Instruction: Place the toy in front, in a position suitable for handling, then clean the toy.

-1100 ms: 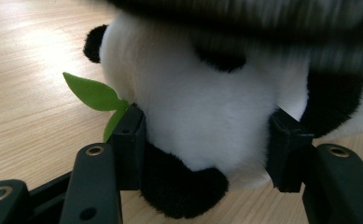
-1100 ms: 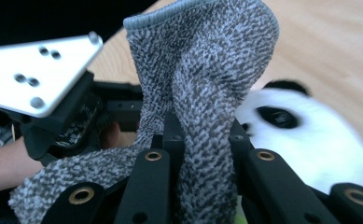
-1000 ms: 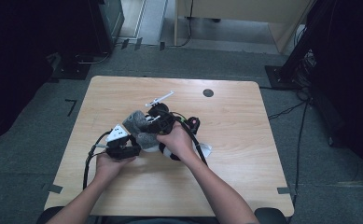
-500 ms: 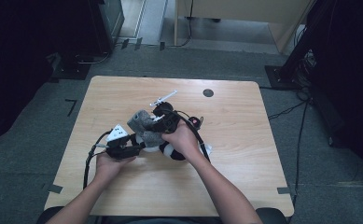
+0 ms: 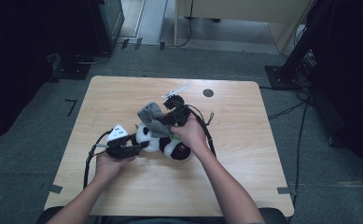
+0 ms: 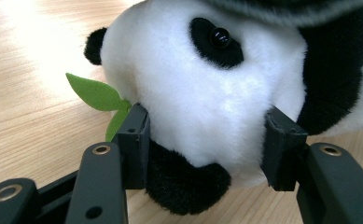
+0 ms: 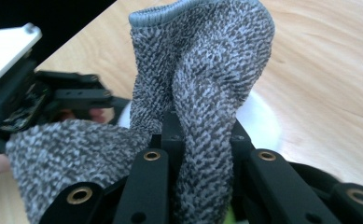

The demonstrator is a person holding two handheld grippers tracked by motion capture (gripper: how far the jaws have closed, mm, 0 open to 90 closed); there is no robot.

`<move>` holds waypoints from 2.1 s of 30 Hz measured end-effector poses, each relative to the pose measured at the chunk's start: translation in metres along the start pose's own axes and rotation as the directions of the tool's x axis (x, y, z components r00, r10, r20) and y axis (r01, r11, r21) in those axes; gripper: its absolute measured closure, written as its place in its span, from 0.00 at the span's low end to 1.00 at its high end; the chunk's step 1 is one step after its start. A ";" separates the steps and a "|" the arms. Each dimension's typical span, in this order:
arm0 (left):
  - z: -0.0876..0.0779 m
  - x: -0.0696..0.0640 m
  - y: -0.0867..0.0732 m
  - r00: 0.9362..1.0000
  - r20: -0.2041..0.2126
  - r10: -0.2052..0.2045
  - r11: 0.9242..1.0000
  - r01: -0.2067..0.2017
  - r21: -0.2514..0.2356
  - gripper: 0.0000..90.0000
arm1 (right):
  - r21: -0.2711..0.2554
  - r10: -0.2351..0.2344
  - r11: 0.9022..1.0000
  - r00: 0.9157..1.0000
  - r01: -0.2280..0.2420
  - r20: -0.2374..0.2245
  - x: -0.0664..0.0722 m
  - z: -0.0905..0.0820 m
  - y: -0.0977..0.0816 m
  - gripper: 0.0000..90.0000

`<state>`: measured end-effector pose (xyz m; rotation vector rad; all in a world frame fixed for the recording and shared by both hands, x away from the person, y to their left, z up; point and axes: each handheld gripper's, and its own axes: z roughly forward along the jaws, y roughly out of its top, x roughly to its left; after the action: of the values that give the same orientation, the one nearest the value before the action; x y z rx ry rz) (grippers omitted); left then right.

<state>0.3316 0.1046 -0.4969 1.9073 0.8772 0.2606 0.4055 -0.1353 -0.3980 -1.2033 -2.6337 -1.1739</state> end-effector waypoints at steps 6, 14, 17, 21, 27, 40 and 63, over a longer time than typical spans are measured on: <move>0.000 0.000 0.000 1.000 0.002 -0.001 1.000 0.001 0.010 0.50 | -0.008 0.052 0.999 0.997 -0.052 0.050 -0.020 -0.006 -0.003 0.86; 0.000 0.000 0.000 1.000 0.007 -0.007 1.000 0.007 0.011 0.50 | 0.001 0.109 0.994 0.991 -0.109 0.073 -0.040 -0.010 -0.010 0.86; 0.000 -0.001 0.000 1.000 0.004 -0.006 1.000 0.006 0.015 0.50 | 0.005 0.094 0.995 0.992 -0.095 0.083 -0.041 -0.011 -0.010 0.86; 0.000 0.000 0.001 1.000 0.006 -0.008 1.000 0.008 0.021 0.50 | 0.006 0.084 0.996 0.992 -0.085 0.098 -0.043 -0.015 -0.009 0.86; 0.000 -0.001 0.001 1.000 0.002 0.003 1.000 -0.003 0.026 0.50 | -0.010 0.095 0.995 0.989 -0.095 0.115 -0.049 -0.026 -0.012 0.86; -0.001 0.000 0.001 1.000 0.004 0.005 0.999 -0.005 0.036 0.49 | -0.044 0.103 0.994 0.988 -0.099 0.115 -0.050 -0.040 -0.012 0.86; 0.000 -0.001 0.003 1.000 -0.005 -0.007 0.999 0.007 0.047 0.50 | -0.150 0.147 0.980 0.985 -0.132 0.095 -0.060 -0.083 -0.063 0.86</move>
<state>0.3322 0.1030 -0.4938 1.9479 0.9003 0.2425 0.3839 -0.2539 -0.3962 -1.4879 -2.5226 -1.3289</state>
